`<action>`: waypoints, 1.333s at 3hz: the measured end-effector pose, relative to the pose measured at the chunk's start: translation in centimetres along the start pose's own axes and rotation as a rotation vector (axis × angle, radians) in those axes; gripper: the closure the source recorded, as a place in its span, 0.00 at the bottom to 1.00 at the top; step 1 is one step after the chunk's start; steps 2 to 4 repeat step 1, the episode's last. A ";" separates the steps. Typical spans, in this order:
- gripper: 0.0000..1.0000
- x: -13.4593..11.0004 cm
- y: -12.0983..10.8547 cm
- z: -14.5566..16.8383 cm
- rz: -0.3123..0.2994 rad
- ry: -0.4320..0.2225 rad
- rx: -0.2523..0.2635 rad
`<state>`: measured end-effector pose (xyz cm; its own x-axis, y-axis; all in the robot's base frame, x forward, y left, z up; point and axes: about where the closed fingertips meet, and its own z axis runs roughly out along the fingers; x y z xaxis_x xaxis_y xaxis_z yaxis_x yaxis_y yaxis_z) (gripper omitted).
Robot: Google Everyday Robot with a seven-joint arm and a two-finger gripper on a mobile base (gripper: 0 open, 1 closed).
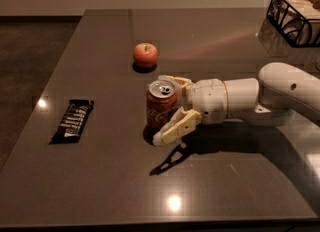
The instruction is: Place coke can upright
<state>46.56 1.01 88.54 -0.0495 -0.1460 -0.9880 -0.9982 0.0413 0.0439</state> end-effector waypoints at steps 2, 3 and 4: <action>0.00 0.0 0.0 0.0 0.000 0.000 0.000; 0.00 0.0 0.0 0.0 0.000 0.000 0.000; 0.00 0.0 0.0 0.0 0.000 0.000 0.000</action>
Offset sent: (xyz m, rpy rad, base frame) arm 0.0000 0.0000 0.0000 0.0000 0.0000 0.0000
